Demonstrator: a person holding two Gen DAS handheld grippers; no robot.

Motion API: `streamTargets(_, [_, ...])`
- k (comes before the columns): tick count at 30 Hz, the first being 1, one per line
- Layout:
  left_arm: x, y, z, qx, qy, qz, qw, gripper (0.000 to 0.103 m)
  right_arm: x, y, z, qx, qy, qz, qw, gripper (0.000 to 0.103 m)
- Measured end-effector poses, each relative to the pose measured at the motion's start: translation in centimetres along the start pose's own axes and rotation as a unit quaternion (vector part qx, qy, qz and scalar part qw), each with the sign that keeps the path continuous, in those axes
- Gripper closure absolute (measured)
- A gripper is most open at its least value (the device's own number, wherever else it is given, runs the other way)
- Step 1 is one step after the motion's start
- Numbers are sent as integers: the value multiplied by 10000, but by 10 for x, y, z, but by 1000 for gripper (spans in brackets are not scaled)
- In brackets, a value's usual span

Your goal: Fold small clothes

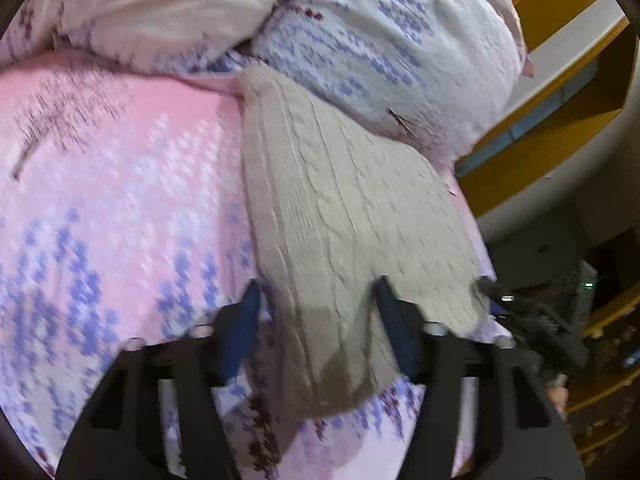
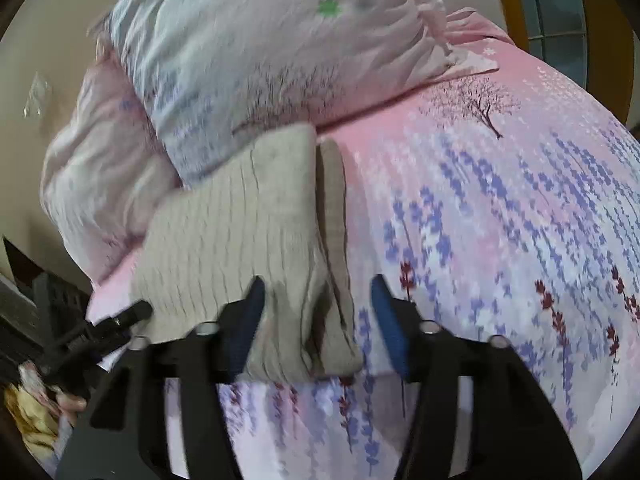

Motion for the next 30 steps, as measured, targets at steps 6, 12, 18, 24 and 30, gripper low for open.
streamTargets(6, [0, -9, 22, 51, -338, 694, 9970, 20, -5, -23, 27, 303, -479, 594, 9966, 33])
streamTargets(12, [-9, -20, 34, 90, -678, 946, 9932, 16, -10, -53, 38, 636, -646, 656, 9937, 30])
streamTargets(18, [-11, -28, 41, 170, -571, 673, 9960, 16, 2, -60, 35, 770, -573, 962, 9907, 35])
streamTargets(24, [-7, -41, 44, 378, 92, -141, 9991, 21, 8, -64, 33, 857, -509, 1083, 9891, 44])
streamTargets(30, [3, -37, 48, 302, 614, -693, 9952, 53, 4, -63, 26, 910, -652, 1522, 9820, 70])
Point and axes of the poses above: each gripper's, at about its wrist camera, not at the fingertips, and y roughly against the way its jaws point, x to its left, z to its top, the point moved 9 cm from there along -y, roughly the way its jaws point, and after that the axes turned 4 degrees about x, right-handed, at the moved point
